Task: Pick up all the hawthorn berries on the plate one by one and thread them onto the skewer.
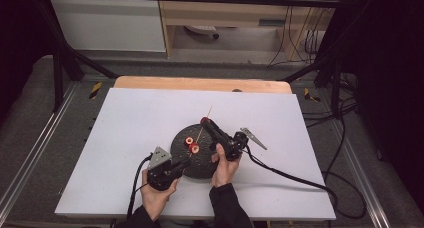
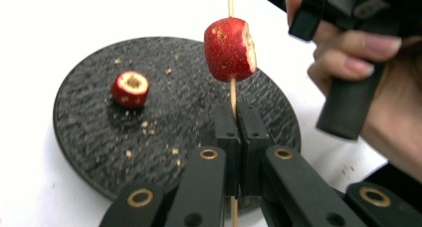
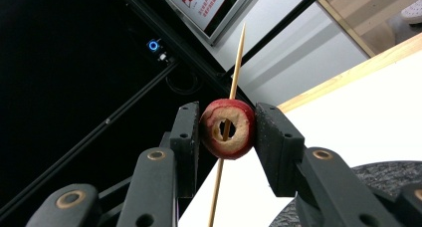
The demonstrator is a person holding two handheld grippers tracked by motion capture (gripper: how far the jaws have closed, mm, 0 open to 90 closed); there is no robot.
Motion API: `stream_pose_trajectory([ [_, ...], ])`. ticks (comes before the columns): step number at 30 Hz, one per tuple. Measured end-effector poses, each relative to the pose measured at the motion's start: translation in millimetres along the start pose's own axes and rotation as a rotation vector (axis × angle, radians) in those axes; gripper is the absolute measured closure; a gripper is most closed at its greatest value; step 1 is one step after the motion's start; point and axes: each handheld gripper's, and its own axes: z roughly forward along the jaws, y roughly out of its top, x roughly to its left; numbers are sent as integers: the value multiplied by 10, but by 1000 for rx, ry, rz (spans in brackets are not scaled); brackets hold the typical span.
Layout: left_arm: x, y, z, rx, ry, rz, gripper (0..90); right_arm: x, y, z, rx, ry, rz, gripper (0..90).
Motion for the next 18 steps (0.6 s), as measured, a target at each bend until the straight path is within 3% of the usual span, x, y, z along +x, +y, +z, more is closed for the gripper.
stream_pose_trajectory([
  [18, 69, 195, 144, -7, -19, 22, 883, 30, -89, -59, 65, -6, -28, 639],
])
